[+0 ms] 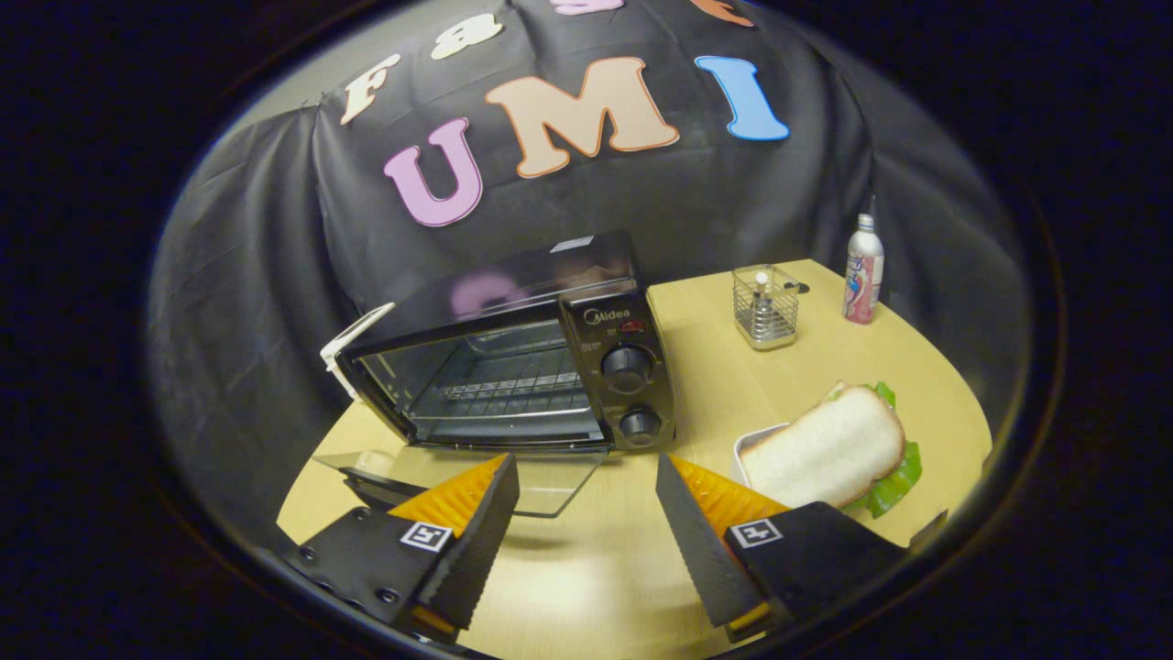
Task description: Open the toaster oven, put the food inside, and close the toaster oven door.
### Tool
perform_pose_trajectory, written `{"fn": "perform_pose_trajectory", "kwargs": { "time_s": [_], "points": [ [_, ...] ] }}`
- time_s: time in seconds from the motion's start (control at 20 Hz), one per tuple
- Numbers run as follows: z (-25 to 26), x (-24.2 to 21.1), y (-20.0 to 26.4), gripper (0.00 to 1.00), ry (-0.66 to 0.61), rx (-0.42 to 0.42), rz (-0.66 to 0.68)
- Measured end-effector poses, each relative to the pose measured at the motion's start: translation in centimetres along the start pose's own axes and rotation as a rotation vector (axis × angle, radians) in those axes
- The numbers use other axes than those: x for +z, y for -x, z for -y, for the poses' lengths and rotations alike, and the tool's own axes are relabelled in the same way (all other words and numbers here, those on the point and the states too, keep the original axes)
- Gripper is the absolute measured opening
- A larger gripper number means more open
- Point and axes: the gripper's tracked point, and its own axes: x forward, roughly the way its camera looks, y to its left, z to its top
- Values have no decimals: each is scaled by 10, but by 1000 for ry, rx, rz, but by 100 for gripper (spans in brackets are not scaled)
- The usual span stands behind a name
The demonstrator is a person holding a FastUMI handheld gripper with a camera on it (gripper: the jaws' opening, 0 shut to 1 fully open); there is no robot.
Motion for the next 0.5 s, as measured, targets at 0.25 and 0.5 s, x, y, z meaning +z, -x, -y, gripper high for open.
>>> {"fn": "perform_pose_trajectory", "kwargs": {
  "time_s": [0.25, 0.5],
  "points": [
    [9, -49, 0, 94, 7, -27, -86],
    [15, -71, -7, 94, 72, -49, -122]
  ]
}}
